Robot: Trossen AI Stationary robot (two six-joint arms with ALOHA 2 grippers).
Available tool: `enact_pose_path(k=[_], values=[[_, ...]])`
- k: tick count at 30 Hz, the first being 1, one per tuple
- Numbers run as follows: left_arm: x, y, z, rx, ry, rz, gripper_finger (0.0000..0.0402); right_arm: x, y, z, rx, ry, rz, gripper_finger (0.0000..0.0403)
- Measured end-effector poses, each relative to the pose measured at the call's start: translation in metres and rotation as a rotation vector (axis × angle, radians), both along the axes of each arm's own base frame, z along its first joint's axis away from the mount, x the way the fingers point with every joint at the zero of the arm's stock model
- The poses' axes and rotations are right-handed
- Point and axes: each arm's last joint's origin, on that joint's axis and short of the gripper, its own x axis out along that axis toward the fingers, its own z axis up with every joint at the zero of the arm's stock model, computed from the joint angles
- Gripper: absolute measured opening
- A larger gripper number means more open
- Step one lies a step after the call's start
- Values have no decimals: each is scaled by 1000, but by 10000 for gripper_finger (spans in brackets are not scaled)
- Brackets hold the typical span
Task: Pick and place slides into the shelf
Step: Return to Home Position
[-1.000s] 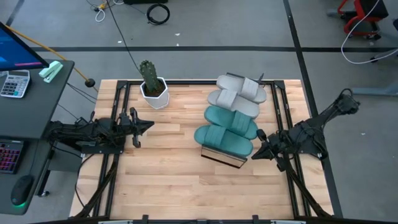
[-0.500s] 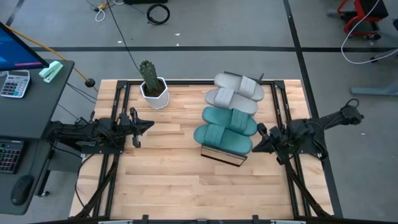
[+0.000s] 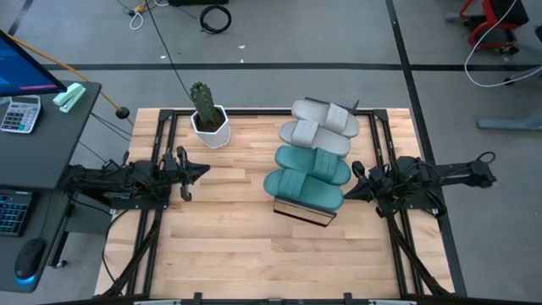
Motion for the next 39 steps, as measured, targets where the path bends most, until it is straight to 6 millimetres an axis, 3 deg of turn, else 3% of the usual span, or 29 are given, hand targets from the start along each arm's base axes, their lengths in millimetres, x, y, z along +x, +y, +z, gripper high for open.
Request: enact_pose_path(k=[6, 15, 28, 39], values=[[0, 0, 0, 0, 0, 0, 37, -1, -7, -18, 36, -1, -69, 0], [0, 0, 0, 0, 0, 0, 24, -6, -12, -18, 16, -95, -121, 0], [0, 0, 0, 0, 0, 0, 36, -5, -17, -23, -9, -89, -159, 0], [0, 0, 0, 0, 0, 0, 21, -1, -22, -28, -79, -41, -266, 3]])
